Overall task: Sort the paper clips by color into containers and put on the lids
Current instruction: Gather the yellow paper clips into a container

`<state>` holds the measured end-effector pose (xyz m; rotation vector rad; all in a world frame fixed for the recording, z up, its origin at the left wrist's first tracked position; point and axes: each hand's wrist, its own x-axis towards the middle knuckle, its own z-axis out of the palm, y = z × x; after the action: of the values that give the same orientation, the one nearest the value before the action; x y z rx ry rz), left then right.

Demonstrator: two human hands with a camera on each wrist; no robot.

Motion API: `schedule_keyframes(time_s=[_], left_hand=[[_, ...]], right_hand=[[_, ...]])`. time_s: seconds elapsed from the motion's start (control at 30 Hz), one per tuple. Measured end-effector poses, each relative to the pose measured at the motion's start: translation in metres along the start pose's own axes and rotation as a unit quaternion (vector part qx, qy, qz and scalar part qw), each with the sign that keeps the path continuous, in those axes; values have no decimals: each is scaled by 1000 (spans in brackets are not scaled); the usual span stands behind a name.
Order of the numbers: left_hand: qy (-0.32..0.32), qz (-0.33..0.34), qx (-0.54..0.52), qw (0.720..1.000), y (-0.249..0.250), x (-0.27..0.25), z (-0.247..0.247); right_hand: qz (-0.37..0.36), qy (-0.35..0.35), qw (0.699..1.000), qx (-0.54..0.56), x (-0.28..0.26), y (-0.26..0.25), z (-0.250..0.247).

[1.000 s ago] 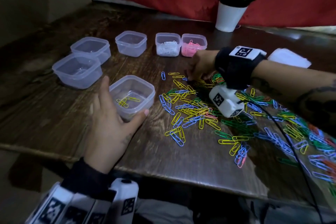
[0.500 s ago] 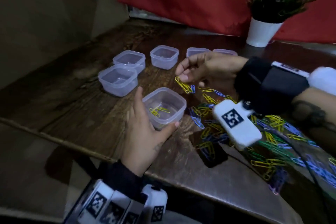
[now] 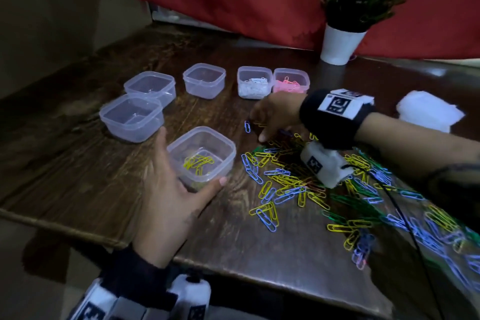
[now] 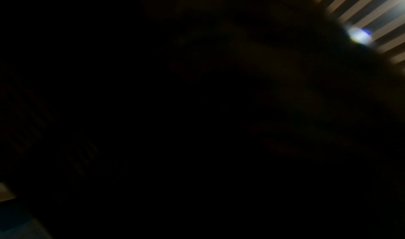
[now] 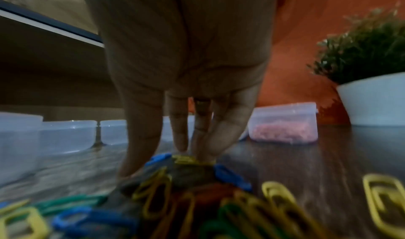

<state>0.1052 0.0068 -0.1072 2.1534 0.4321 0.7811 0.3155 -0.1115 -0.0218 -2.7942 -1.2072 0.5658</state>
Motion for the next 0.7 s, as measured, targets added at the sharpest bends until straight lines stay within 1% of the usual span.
schedule_keyframes(time_s=[0.07,0.13,0.2,0.23,0.27,0.3,0.33,0.37,0.4,0.43,0.47,0.53,0.63,0.7], left_hand=[[-1,3,0,1000,0,-1,0],[-1,5,-8,1000,0,-1,0],[0,2,-12,1000,-2,-1,-1],[1,2,-9,1000,-2,-1,-1],[1,2,-8,1000,-3,-1,0],[1,3,-8,1000,-3,-1,0],[2,3,-6,1000,-2,-1,0],[3,2,-5,1000,-2,-1,1],[5,1,-5,1000,-2,-2,1],[6,-1,-8,1000,-2,-2,1],[7,-3,-12,1000,-2,-2,0],[9,-3,-19,1000,-2,-2,1],[13,-1,-16,1000,-2,-2,1],[10,1,-17,1000,-2,-2,1]], right_hand=[[-23,0,1000,-18,6,3,2],[-32,13,999,-14,6,6,2],[-44,46,998,8,5,10,2],[-48,74,996,29,3,12,1],[-46,101,993,49,1,14,-1],[-40,112,991,61,-1,15,-4],[-31,95,993,64,-2,16,-6],[-24,56,997,57,-3,16,-7],[-18,13,999,37,-4,15,-6],[-20,-7,1000,8,-4,14,-4],[-22,-9,999,-23,-5,15,-3],[-31,15,998,-57,-8,17,-1],[-33,62,995,-65,-14,20,0],[-25,75,994,-72,-16,21,2]])
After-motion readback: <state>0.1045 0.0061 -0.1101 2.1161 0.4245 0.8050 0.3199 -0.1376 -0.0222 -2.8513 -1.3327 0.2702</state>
